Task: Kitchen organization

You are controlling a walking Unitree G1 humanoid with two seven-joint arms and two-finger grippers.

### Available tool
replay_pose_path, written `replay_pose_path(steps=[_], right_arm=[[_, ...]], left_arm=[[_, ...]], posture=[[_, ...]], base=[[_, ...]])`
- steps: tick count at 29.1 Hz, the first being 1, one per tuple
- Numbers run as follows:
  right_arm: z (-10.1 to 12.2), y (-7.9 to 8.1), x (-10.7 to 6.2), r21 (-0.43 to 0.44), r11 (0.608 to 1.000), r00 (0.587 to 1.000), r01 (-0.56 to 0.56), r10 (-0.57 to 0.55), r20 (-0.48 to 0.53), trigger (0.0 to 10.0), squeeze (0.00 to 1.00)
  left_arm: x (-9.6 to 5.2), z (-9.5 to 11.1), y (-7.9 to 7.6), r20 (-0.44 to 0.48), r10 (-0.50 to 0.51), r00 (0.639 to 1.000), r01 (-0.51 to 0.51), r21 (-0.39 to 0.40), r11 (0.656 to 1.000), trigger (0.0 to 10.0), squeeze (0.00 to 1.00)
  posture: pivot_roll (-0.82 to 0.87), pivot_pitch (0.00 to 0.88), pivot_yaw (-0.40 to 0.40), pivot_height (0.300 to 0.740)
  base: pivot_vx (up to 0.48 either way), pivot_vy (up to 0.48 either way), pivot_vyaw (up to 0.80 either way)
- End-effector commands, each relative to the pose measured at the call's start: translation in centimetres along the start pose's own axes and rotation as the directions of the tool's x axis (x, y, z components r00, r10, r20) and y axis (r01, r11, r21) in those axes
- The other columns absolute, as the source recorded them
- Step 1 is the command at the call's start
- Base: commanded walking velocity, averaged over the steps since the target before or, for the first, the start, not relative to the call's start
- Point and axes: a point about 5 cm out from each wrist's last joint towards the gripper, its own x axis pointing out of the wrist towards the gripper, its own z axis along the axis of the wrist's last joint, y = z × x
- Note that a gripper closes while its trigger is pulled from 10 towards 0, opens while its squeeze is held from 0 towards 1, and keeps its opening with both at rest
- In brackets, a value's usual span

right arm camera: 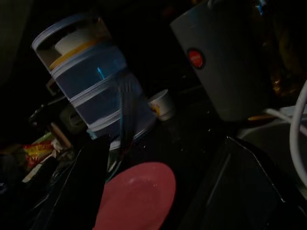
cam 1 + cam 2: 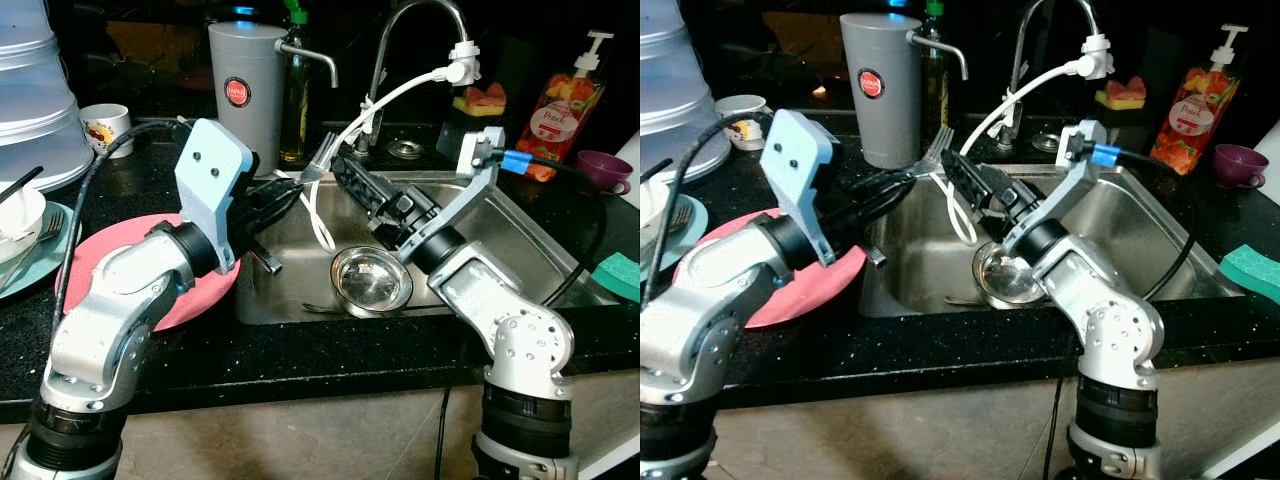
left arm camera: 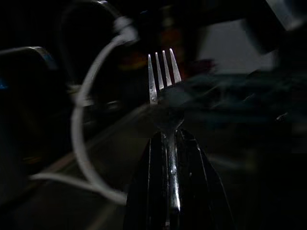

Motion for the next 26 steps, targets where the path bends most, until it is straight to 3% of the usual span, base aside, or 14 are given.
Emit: replay_pose_path(steps=[1,8,9,12,13,26], right_arm=[[-0.3,0.4,-0.1,0.0,1.0,1.0,-0.01,0.01,-0.018,10.0,0.0],[-0.5,0.3,-0.2,-0.013,1.0,1.0,0.009,-0.01,-0.024,9.6,0.0],[-0.4,0.2,-0.2,-0.013,1.0,1.0,0.022,-0.022,-0.022,0.7,0.0],[-0.4,0.2,-0.2,-0.013,1.0,1.0,0.022,-0.022,-0.022,0.7,0.0],[-0.4,0.1,-0.2,-0.011,1.0,1.0,0.024,-0.024,-0.02,0.0,0.0],[0.0,0.7,-0.2,0.012,1.0,1.0,-0.014,0.014,0.014,0.0,0.0]], left_arm=[[0.2,0.7,-0.4,0.042,-0.045,0.998,0.046,-0.037,0.998,10.0,0.0],[0.4,0.3,-0.3,0.031,-0.065,0.997,0.067,-0.056,0.996,10.0,0.0],[0.3,0.0,-0.5,0.02,-0.072,0.997,0.073,-0.056,0.996,10.0,0.0],[0.3,0.0,-0.5,0.02,-0.072,0.997,0.073,-0.056,0.996,10.0,0.0],[0.3,-0.1,-0.6,0.015,-0.076,0.997,0.076,-0.057,0.995,10.0,0.0],[0.7,-1.3,-1.2,-0.029,-0.086,0.996,0.084,-0.053,0.995,10.0,0.0]], posture=[[0.07,0.165,-0.064,0.74],[0.07,0.165,-0.064,0.74],[0.05,0.166,-0.062,0.74],[0.05,0.166,-0.062,0.74],[0.05,0.166,-0.062,0.74],[0.05,0.165,-0.064,0.74]], base=[[0.0,0.0,0.0],[0.0,0.0,0.0],[0.0,0.0,0.0],[0.0,0.0,0.0],[0.0,0.0,0.0],[0.0,0.0,0.0]])
